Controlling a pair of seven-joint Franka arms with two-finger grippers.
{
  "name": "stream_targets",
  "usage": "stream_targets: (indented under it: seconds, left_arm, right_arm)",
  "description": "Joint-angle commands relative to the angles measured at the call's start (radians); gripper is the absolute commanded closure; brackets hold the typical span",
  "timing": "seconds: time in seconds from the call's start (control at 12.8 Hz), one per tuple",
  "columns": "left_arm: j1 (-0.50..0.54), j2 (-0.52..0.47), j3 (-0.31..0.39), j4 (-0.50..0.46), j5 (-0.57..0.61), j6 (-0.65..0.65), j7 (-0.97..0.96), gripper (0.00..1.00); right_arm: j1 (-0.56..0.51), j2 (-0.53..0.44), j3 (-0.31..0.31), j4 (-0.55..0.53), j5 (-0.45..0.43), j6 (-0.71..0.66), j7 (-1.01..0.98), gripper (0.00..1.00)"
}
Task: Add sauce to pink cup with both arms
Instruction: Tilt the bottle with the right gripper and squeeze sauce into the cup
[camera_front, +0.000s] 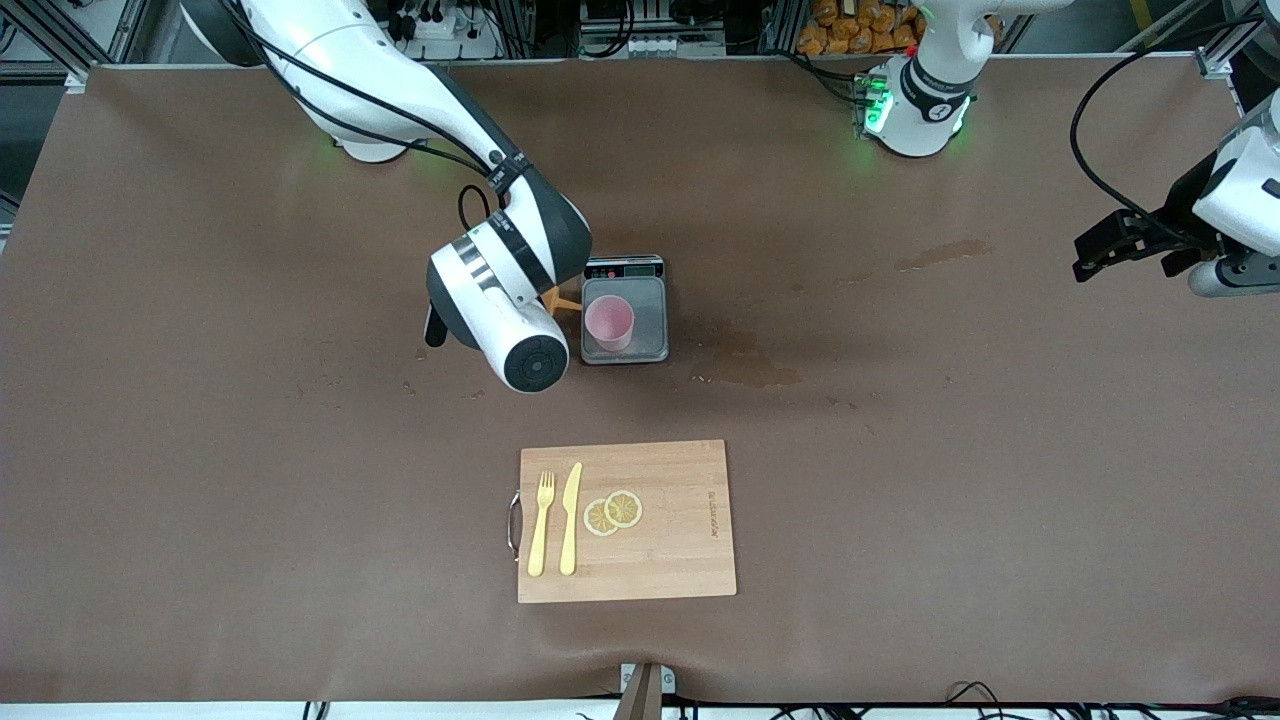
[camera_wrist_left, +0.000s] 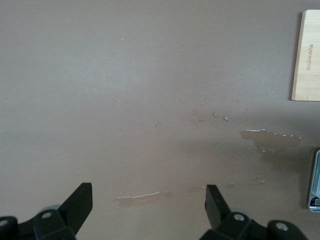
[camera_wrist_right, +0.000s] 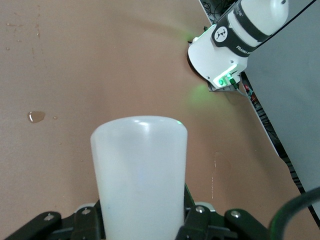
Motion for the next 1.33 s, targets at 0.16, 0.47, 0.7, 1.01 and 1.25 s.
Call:
stream_targets:
  seconds: [0.16,0.47,0.7,1.01,1.25]
  left_arm:
    - [0.007,-0.044,0.011,-0.054,0.0,0.003,0.008,0.0]
    - [0.008,-0.034,0.009,-0.037,0.0,0.006,0.009,0.0]
    - [0.008,-0.036,0.011,-0.037,0.003,0.006,0.012,0.0]
    - [0.008,-0.05,0.014,-0.037,0.005,-0.009,0.015,0.0]
    - [0.008,-0.048,0.015,-0.037,0.005,-0.011,0.015,0.0]
  right_arm:
    - [0.024,0.028,-0.002,0.065,-0.058,-0.085,0.029,0.48]
    - [0.026,0.046,-0.002,0.088,-0.082,-0.117,0.029,0.49]
    - [0.024,0.054,-0.002,0.091,-0.087,-0.111,0.029,0.5]
    - [0.012,0.057,0.0,0.091,-0.084,-0.105,0.026,0.5]
    - [-0.036,0.043,0.009,0.09,-0.047,-0.053,-0.034,0.49]
